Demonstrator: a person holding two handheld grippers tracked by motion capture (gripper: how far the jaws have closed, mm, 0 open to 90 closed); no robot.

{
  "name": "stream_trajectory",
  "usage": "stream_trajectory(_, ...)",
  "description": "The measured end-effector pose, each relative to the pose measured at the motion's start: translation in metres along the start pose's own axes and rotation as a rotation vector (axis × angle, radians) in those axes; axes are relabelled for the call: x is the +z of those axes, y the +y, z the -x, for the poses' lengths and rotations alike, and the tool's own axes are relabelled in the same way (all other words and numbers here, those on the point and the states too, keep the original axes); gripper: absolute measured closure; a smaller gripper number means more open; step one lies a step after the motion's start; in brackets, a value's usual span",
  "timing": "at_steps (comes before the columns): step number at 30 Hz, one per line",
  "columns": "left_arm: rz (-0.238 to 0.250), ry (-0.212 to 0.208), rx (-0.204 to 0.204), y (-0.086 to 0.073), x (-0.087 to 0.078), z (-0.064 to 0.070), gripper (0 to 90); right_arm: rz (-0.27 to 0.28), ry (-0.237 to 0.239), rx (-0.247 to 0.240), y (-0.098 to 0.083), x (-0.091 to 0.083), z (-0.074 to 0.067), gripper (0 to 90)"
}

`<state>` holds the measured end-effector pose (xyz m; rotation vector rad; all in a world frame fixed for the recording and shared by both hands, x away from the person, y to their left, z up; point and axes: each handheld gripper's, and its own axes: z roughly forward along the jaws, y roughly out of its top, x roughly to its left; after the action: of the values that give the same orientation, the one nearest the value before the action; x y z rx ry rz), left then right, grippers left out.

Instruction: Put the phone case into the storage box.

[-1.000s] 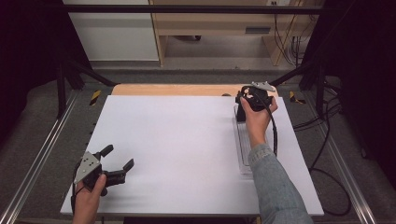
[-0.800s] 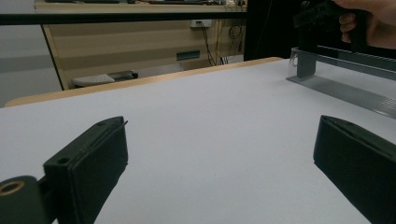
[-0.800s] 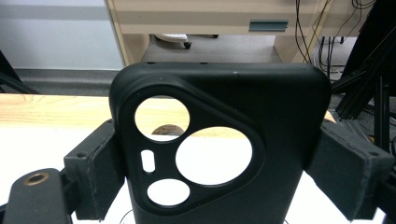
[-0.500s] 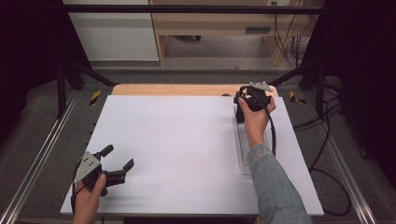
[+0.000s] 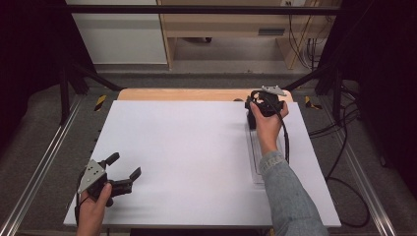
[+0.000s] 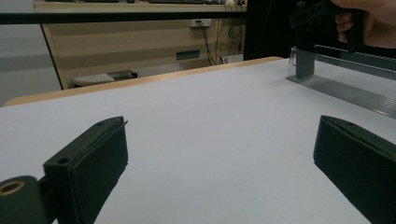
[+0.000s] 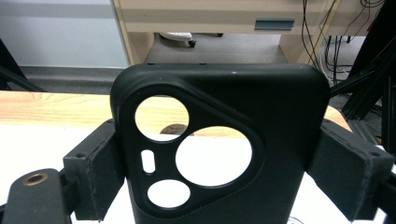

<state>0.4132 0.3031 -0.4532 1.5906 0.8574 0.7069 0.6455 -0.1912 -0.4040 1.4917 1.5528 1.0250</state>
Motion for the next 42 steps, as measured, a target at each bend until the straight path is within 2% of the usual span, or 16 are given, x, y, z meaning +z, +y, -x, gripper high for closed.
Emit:
stream_trajectory(12, 0.002, -0.001, -0.007, -0.0002, 0.0000, -0.0004, 3.3, 0.008, -0.034, -0.022, -0.0003, 0.0006, 0.0048, 12.9)
stream_trajectory(24, 0.004, 0.000, -0.007, -0.0001, -0.0004, -0.0006, 3.3, 0.026, -0.032, -0.011, 0.0008, 0.0024, 0.0043, 12.9)
stream_trajectory(42, 0.005, -0.001, -0.005, 0.0001, -0.0003, -0.0004, 3.3, 0.032, -0.026, -0.028, 0.0005, 0.0021, 0.0019, 12.7)
